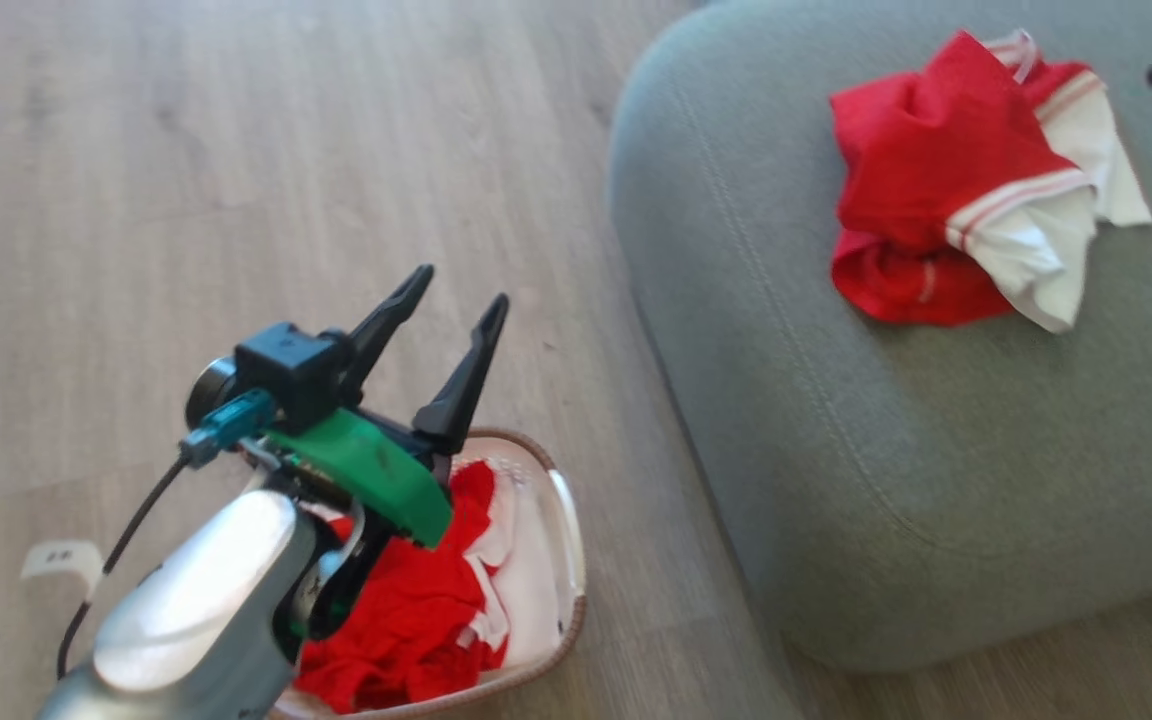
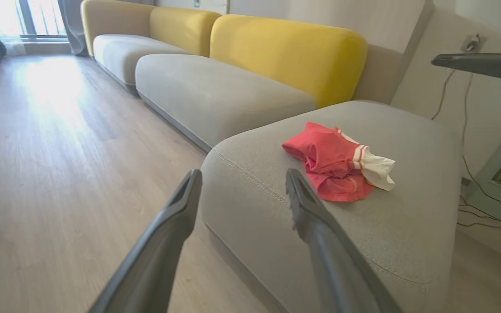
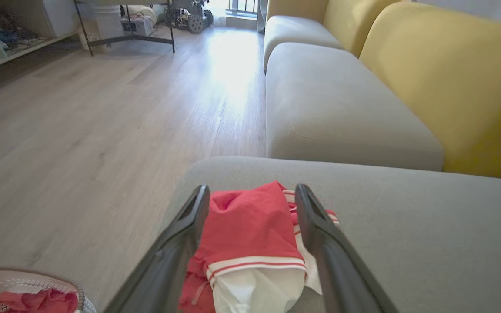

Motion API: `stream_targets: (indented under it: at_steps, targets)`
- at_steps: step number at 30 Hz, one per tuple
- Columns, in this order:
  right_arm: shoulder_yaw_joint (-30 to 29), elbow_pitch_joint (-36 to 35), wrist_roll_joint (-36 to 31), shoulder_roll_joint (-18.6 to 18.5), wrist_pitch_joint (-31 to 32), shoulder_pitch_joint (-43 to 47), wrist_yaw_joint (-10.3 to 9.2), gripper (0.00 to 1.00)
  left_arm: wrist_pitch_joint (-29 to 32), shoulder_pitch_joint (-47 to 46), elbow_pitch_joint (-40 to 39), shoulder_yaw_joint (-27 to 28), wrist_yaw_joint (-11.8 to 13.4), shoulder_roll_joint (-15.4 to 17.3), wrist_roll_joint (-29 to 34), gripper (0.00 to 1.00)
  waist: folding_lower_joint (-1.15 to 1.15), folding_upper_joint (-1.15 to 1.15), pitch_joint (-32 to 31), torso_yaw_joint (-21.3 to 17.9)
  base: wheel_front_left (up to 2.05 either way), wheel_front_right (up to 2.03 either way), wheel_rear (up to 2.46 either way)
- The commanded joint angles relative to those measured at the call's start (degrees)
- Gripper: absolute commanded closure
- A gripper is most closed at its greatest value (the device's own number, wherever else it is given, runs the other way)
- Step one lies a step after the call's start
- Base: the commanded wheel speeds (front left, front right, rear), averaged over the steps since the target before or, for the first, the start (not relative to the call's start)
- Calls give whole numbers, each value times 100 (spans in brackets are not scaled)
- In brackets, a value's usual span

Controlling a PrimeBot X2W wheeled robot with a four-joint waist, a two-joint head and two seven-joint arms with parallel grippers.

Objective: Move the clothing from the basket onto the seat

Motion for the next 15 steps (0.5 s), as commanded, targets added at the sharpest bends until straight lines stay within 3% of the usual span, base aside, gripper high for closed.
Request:
stream_targets:
  at_steps: [1,8,15]
  targets:
    - [-159,-156,-48,-249,-119,109,-2,0,-78,-121,-156,278,44,191,-36,0,0,0,-175,209,0,0,0]
    - [-999,-488,-387,-178,-703,1007,-2,0,-235,213,-101,411,206,237,-162,0,0,0,-528,750,0,0,0]
    - [-2132,-902,-1019,334,-1065,2236,-2,0,-396,588,-109,655,435,336,-256,0,0,0,-763,1160,0,0,0]
